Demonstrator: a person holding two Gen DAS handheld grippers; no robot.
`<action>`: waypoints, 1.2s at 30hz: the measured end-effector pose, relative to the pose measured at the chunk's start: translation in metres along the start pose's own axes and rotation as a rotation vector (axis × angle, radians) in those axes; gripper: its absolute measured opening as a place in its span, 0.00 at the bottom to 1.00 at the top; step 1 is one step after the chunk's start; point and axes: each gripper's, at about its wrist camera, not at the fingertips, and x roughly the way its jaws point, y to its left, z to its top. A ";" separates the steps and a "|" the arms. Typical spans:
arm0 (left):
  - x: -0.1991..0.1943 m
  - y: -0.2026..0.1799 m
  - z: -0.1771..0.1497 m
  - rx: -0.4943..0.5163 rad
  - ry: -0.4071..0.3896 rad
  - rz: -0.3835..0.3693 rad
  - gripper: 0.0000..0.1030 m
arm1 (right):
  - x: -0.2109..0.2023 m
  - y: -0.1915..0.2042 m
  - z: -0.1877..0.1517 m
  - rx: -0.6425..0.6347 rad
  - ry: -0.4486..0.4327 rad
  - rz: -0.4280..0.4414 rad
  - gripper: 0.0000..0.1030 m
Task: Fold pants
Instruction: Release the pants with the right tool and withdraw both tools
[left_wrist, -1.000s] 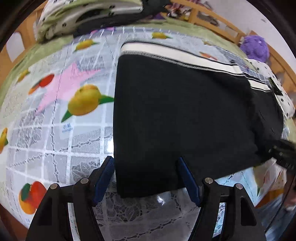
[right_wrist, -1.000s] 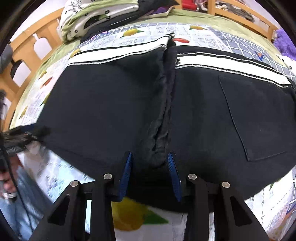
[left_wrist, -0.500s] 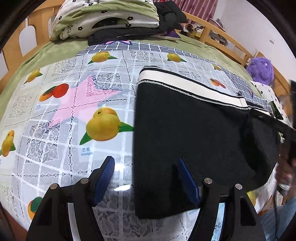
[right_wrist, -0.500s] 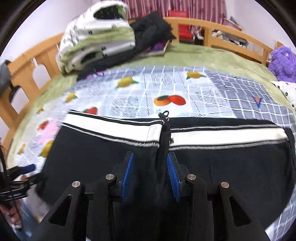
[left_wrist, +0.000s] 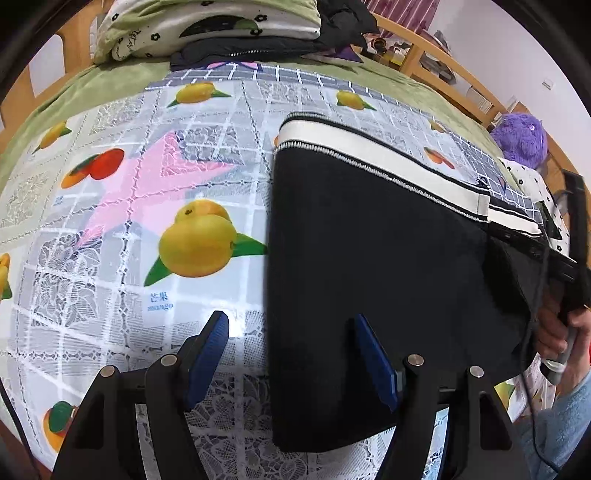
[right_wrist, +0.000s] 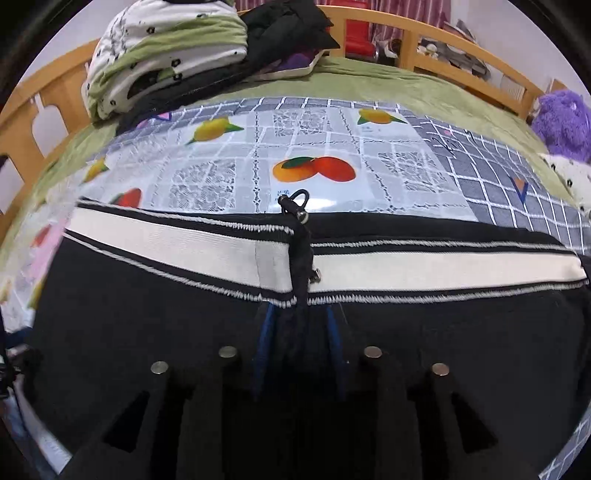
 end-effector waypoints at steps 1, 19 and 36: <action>-0.002 0.000 0.000 0.002 -0.010 0.004 0.67 | -0.007 -0.004 -0.002 0.024 -0.008 0.016 0.32; -0.141 -0.010 0.050 0.128 -0.262 0.068 0.66 | -0.195 -0.087 -0.028 0.118 -0.182 -0.143 0.64; -0.026 0.021 0.023 0.012 -0.115 -0.069 0.66 | -0.101 -0.224 -0.159 0.473 -0.010 0.076 0.63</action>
